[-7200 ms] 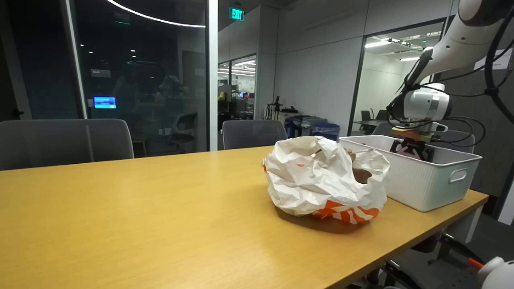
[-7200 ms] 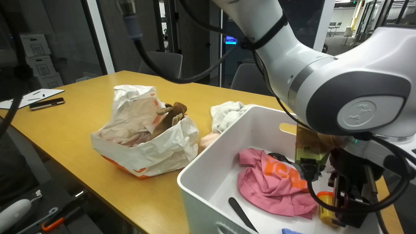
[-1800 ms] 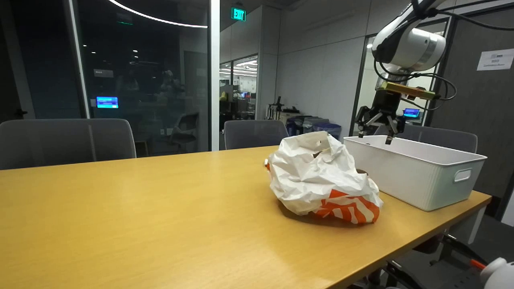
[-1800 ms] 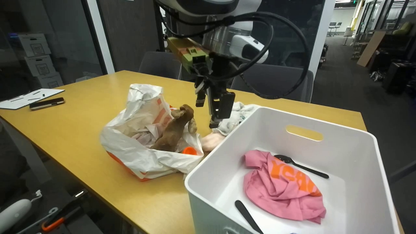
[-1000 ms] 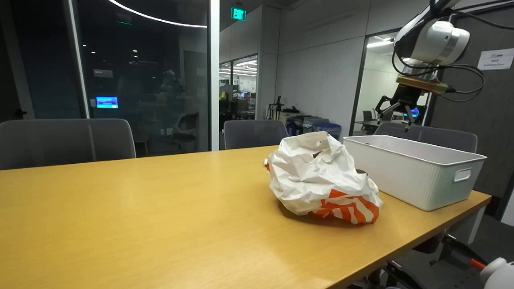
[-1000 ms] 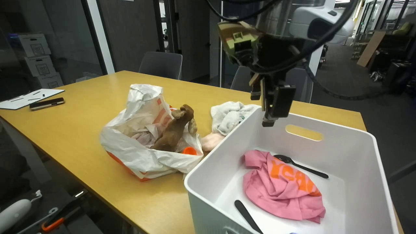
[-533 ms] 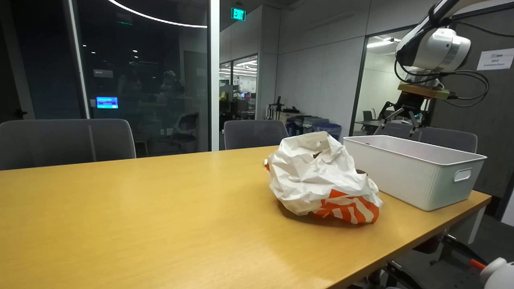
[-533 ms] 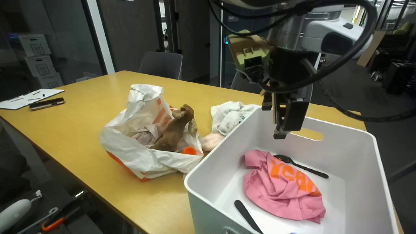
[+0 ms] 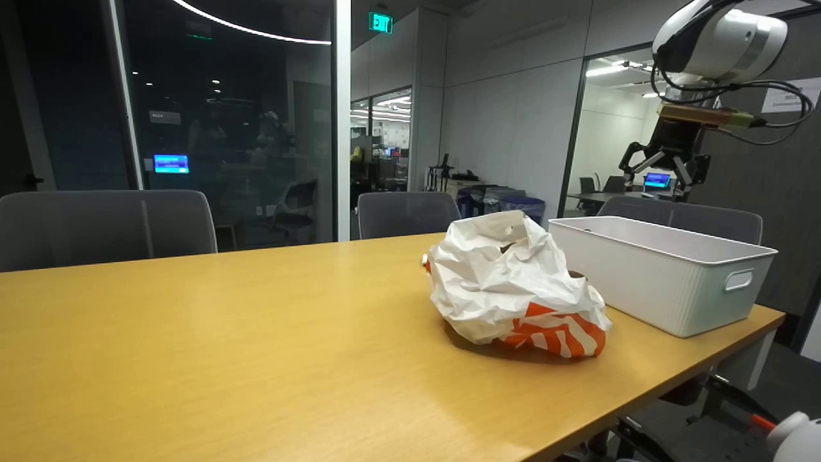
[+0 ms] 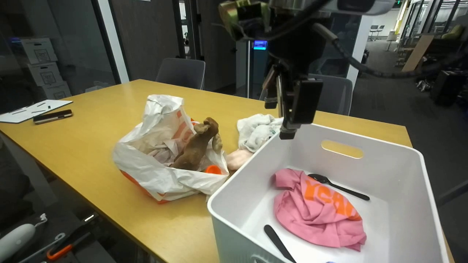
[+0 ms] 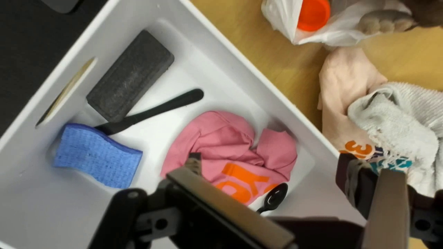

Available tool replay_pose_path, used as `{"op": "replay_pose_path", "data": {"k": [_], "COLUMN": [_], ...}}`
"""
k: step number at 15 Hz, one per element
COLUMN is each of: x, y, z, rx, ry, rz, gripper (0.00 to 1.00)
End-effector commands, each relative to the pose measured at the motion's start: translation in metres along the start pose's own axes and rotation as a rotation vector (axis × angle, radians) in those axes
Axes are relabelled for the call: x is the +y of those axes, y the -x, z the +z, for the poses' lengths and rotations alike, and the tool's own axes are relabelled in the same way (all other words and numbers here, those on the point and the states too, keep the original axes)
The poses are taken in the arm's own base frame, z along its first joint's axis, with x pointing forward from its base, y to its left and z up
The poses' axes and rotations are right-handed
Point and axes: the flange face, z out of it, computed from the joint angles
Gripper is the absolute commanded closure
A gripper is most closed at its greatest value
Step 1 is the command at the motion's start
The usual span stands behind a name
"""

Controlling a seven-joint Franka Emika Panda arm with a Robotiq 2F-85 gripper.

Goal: Put the white towel and the peach shirt on the table, the moose toy and the yellow container in the plastic bag

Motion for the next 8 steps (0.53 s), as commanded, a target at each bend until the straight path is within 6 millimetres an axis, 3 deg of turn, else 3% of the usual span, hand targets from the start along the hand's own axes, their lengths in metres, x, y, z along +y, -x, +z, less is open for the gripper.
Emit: {"op": "replay_pose_path", "data": {"k": [1, 8], "x": [-0.001, -0.016], "y": [0.032, 0.079], "z": [-0.023, -0.049], "rx": [-0.031, -0.09], "ry": [-0.025, -0.048], "rz": [-0.057, -0.314], "gripper": [0.0, 0.0]}}
